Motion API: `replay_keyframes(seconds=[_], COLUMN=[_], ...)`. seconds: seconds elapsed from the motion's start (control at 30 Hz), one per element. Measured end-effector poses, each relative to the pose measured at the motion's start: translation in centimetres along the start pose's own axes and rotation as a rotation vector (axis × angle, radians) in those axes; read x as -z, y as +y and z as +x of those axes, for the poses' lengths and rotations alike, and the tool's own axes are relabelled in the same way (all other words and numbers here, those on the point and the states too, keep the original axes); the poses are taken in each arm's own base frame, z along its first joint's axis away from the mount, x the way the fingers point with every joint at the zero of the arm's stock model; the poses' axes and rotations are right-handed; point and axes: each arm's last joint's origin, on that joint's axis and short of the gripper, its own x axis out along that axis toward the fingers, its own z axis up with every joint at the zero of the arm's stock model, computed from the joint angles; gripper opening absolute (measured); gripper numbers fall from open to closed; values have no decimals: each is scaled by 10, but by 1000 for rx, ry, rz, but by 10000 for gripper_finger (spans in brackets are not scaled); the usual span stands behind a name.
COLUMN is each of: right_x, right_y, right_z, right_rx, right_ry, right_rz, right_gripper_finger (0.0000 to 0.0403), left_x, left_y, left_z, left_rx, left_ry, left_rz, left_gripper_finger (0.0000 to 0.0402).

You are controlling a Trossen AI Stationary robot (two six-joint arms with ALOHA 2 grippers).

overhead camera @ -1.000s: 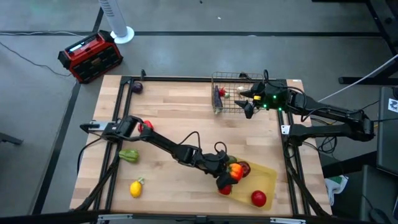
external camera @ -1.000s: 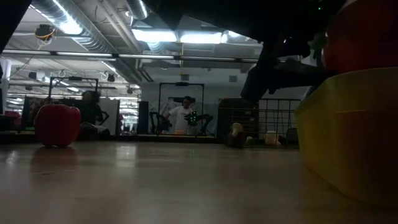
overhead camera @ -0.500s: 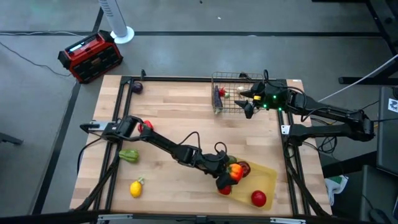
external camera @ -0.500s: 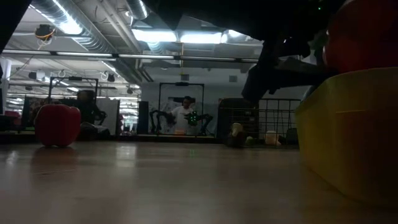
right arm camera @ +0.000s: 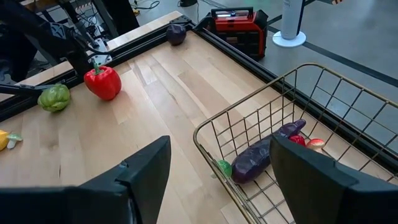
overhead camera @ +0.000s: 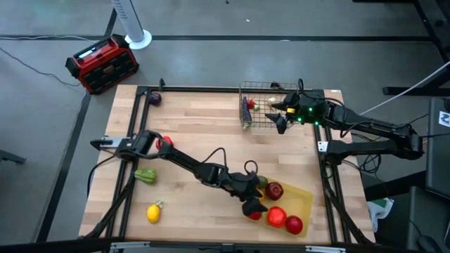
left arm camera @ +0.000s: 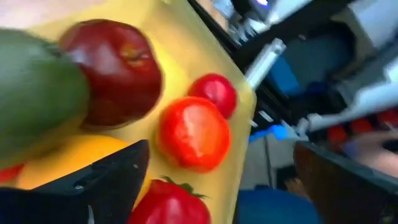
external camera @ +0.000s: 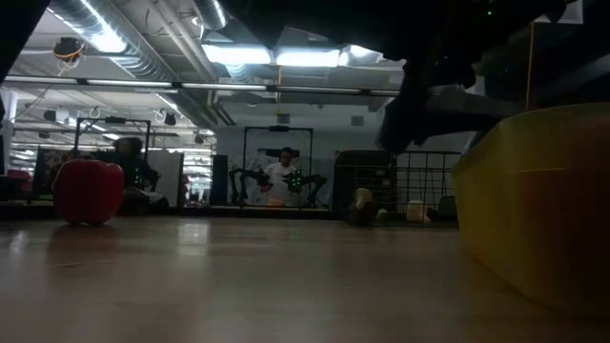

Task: Sort produce into baskets
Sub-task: Put the red bell pepper into the wire basket

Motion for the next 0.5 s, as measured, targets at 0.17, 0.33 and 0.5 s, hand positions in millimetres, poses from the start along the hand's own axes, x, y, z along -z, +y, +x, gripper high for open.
replay_keyframes(seconds=[0.17, 0.33, 0.5], right_x=[1, 2, 2], right_y=[0, 0, 0], right_z=[0, 0, 0], right_rx=[3, 5, 5], right_ry=[14, 21, 21], right_rz=[-1, -2, -2], right_gripper_finger=[269, 269, 269], left_x=[-8, -19, -22], left_y=[2, 0, 1], left_z=[-3, -9, -11], left_rx=[86, 95, 121], left_ry=[81, 72, 96], left_rz=[18, -110, -79], left_gripper_finger=[391, 391, 391])
